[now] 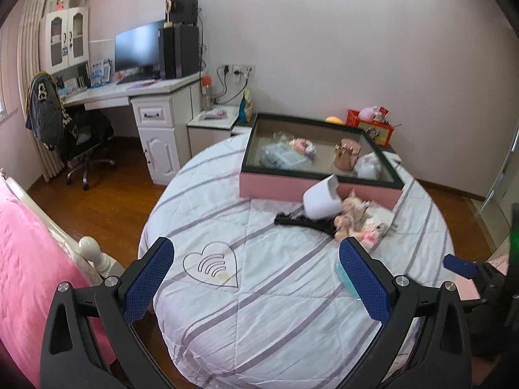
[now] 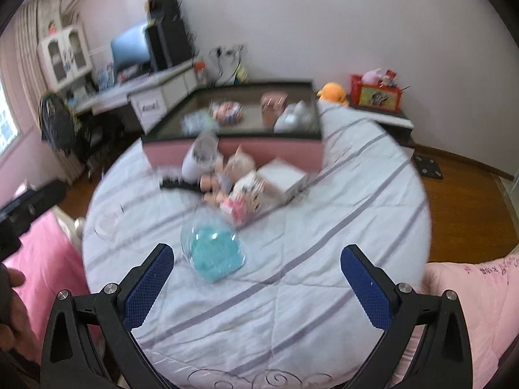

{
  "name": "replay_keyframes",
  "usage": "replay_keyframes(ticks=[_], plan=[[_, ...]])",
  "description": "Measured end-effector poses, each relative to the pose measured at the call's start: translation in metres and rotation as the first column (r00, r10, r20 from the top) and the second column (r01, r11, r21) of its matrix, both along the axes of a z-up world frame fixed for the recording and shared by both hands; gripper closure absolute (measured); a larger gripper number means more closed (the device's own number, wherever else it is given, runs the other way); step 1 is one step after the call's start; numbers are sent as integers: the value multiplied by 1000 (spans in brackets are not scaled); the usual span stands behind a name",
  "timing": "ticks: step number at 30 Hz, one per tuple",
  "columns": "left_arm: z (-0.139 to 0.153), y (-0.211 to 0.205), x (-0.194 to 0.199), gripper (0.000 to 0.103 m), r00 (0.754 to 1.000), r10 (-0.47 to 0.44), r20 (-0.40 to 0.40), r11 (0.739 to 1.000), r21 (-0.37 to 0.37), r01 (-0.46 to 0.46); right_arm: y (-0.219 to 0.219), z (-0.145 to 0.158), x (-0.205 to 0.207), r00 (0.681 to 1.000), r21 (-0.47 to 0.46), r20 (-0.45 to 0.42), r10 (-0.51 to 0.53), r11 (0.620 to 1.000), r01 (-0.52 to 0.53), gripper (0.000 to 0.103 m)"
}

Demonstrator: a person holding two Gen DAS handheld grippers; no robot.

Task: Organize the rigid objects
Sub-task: 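Grasp the white cup-shaped object with the left tool while the right tool grasps the blue egg case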

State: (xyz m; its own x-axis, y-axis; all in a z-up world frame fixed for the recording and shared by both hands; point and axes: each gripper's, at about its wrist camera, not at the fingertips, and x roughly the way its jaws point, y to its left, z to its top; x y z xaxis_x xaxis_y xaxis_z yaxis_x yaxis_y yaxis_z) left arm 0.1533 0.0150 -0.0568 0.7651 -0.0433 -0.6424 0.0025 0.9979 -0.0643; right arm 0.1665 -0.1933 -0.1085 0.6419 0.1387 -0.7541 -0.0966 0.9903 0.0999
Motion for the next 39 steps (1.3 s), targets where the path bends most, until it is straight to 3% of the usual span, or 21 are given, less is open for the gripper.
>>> replay_keyframes(ticks=[8,12,14,20,33,36,39], plan=[[-31,5,22,0,998,-1,-70,1000,-5,0,21,-44,32,995,-11,-81,65,998,-66,1],[-40,3,30,0,996,-9,-91,1000,-1,9,24,-50,36,993,-15,-69,97,995,-98,36],[-44,0,34,0,995,-20,-101,1000,-3,20,24,-48,34,992,-27,-61,109,993,-111,44],[-48,-17,51,0,992,-70,-105,998,-1,71,1,-43,29,995,-5,-54,79,997,-80,44],[-59,-60,136,0,978,-148,-148,984,-122,131,-30,-38,36,998,27,-49,44,999,-43,44],[-75,-63,156,9,964,-183,-191,972,-185,147,-32,-38,38,998,32,-48,45,999,-44,44],[-86,-62,165,29,945,-244,-219,937,-306,171,-33,-37,41,998,33,-48,45,998,-44,44]])
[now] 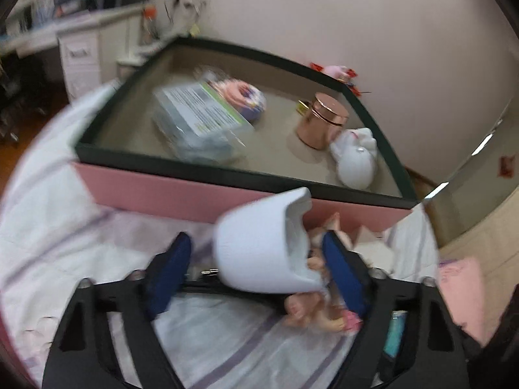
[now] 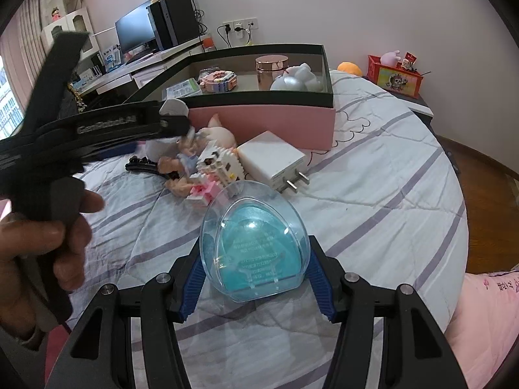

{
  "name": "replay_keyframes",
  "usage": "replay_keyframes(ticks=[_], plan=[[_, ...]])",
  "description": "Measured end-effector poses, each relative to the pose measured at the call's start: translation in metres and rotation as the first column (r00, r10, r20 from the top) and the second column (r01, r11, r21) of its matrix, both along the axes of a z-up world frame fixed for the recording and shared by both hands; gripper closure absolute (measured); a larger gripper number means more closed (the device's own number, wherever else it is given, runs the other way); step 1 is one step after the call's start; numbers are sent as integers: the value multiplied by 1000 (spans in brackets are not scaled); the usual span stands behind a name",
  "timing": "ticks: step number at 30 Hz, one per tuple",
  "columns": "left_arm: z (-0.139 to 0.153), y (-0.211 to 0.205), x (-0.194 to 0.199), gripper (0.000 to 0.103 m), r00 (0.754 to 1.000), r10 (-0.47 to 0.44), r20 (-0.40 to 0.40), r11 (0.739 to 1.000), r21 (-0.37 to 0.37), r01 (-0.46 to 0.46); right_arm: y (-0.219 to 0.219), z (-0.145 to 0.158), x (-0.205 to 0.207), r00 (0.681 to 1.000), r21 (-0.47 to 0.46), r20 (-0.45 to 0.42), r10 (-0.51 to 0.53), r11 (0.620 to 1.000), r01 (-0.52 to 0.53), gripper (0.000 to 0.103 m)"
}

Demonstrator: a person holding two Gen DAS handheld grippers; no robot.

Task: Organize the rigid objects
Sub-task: 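Grasp the white cup-shaped object with the left tool while the right tool grasps the blue egg case, then carry the white object and blue egg case into the tray and open both tools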

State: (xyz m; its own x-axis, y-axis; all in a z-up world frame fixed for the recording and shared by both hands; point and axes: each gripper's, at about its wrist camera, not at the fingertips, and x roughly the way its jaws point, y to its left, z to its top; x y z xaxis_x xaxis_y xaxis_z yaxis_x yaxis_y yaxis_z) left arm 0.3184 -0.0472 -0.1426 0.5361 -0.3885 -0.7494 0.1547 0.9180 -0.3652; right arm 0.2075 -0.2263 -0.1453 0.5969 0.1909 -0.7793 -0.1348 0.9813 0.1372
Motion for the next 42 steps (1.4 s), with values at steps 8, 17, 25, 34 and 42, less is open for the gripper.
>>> replay_keyframes(ticks=[8,17,25,34,42], plan=[[7,5,-10,53,999,-1,33,1000,-24,2,-2,6,1,1000,13,12,-4,1000,4,44],[26,15,-29,60,996,-7,94,999,39,4,-2,22,-5,999,43,42,-11,999,9,44],[57,23,-47,60,985,-9,172,996,84,-5,-5,51,-2,995,44,99,-2,999,-2,44],[100,30,-25,60,966,-21,257,993,121,-11,-2,96,39,982,19,185,29,999,-33,44],[111,27,23,60,961,-28,277,991,133,-9,6,105,101,980,4,195,49,999,-51,44]])
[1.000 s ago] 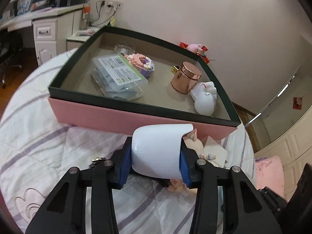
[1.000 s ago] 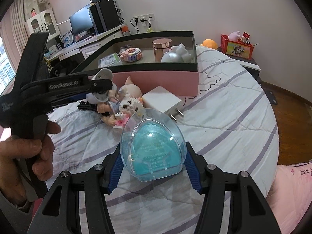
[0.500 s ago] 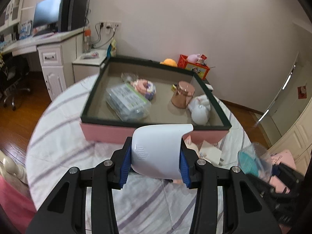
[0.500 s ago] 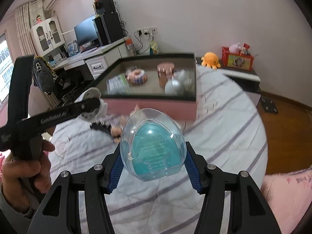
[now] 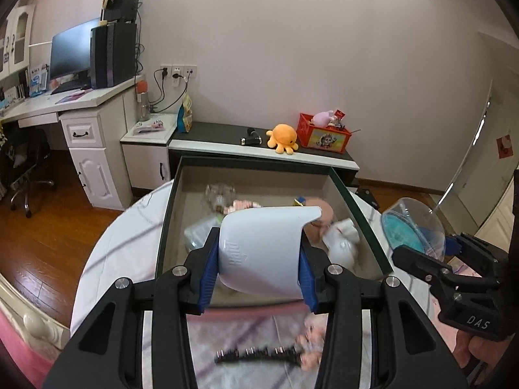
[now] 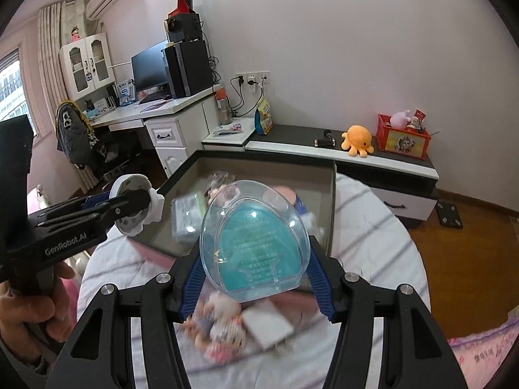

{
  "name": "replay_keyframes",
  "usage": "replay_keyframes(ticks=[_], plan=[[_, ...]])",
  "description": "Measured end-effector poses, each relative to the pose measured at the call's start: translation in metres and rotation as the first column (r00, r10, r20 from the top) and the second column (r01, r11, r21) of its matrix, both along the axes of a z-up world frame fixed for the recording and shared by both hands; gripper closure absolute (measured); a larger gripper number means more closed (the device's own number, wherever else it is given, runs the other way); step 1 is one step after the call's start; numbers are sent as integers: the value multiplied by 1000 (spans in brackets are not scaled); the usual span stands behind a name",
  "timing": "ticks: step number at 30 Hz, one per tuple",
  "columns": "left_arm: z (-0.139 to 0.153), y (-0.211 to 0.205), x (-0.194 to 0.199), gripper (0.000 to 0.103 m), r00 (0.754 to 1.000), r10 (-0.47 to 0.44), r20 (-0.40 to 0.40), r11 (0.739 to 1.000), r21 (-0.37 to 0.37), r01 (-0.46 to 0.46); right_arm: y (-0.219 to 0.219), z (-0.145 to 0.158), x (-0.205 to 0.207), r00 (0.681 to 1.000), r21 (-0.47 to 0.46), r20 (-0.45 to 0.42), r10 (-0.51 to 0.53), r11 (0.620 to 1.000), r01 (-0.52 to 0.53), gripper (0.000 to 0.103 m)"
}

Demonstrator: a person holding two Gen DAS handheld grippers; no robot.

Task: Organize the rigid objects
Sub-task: 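Carry the white object and blue egg case into the tray and open both tools, then withdraw both tools back over the table toward the remaining items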

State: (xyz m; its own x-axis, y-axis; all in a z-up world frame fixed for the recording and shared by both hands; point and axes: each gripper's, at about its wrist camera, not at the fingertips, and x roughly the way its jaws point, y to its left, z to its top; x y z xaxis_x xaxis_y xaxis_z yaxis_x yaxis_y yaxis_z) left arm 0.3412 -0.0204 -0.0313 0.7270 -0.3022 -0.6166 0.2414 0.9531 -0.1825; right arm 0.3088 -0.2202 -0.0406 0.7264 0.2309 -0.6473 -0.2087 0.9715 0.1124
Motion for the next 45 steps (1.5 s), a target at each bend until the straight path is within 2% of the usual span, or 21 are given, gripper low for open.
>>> replay_keyframes(ticks=[9,15,21,22,23,24,25,26,27,29,30,38,45], plan=[[-32,-7,49,60,998,-9,-57,1000,11,10,17,-34,52,998,-24,-66,23,999,-25,44],[-55,-10,61,60,995,-11,-103,1000,12,13,23,-55,65,994,-43,-108,32,998,-37,44],[-61,-11,61,59,993,-10,-115,999,31,14,29,-68,70,990,-61,-138,41,997,-50,44],[-60,-11,59,54,994,-5,-112,999,37,9,30,-71,69,989,-67,-141,44,996,-53,44],[-60,-11,56,41,994,0,-105,999,41,4,32,-71,69,989,-74,-141,47,996,-58,43],[-58,-10,53,32,996,11,-94,999,46,-7,33,-72,68,988,-82,-143,54,994,-66,37],[-55,-9,49,15,997,24,-77,999,51,-20,35,-73,67,988,-88,-143,58,994,-71,21],[-50,-7,44,3,998,41,-51,998,57,-38,36,-73,65,989,-95,-138,60,993,-74,16],[-47,-6,41,0,998,46,-35,997,57,-44,36,-73,64,989,-102,-136,56,992,-71,15],[-40,-3,32,0,999,48,-16,997,57,-47,34,-72,62,990,-99,-134,36,994,-49,9],[-38,-2,30,0,999,51,-15,997,58,-50,32,-70,60,991,-89,-129,31,995,-43,0],[-16,13,-15,0,995,94,40,993,64,-97,20,-45,33,997,-19,-71,-17,1000,15,0],[2,13,-57,0,991,105,79,991,78,-111,11,-27,-7,997,33,-30,-65,997,66,0]])
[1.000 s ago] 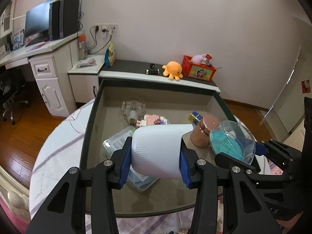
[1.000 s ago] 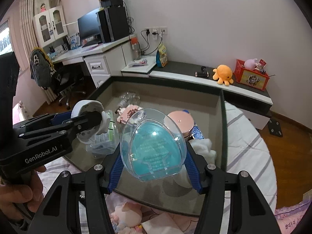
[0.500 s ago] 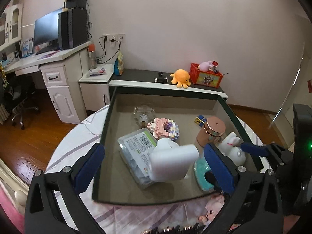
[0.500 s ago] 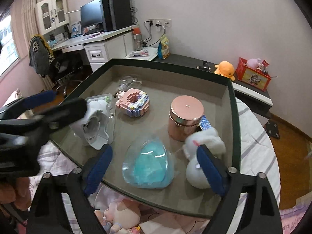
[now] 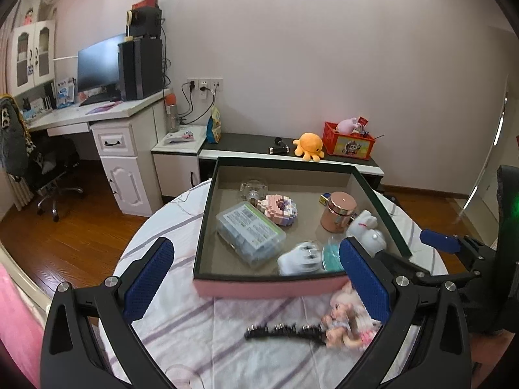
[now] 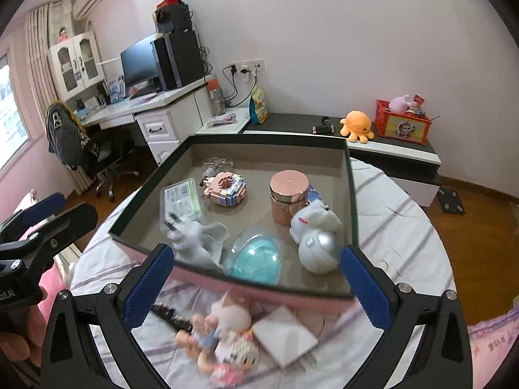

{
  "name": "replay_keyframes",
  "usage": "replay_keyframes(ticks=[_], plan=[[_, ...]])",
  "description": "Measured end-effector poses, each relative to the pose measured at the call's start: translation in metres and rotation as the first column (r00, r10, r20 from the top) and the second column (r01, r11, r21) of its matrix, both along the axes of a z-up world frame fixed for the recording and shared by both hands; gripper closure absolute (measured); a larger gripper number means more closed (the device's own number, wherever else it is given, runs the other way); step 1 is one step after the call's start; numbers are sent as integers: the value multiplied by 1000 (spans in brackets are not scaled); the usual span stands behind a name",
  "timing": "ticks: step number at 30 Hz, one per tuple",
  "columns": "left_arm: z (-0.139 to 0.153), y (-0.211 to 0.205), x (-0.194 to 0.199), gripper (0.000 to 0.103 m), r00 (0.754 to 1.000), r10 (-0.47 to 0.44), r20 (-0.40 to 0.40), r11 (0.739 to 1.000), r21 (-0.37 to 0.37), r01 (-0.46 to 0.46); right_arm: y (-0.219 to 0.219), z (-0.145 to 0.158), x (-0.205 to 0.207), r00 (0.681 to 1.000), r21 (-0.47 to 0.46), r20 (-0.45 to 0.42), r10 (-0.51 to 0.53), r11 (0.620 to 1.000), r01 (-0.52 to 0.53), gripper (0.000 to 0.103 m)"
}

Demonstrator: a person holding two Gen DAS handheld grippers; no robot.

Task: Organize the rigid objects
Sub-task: 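Withdraw both tools back over the table toward the remaining items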

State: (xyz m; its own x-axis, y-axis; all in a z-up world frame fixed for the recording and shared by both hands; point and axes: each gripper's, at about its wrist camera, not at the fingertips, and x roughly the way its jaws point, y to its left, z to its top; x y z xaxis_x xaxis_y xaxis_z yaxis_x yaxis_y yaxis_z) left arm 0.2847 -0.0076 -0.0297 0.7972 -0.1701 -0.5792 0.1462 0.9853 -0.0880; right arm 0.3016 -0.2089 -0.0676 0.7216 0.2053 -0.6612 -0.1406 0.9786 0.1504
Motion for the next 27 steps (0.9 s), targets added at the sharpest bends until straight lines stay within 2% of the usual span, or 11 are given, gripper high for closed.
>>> replay_keyframes(ticks=[16,27], plan=[[14,-7,-87,0,999,26,21,1000,0,-26,-27,30,-106,990,86,90,-108,991,101,0],[14,-10,-130,0,999,33,30,999,16,-33,-25,29,-158,987,113,105,-123,987,111,0]])
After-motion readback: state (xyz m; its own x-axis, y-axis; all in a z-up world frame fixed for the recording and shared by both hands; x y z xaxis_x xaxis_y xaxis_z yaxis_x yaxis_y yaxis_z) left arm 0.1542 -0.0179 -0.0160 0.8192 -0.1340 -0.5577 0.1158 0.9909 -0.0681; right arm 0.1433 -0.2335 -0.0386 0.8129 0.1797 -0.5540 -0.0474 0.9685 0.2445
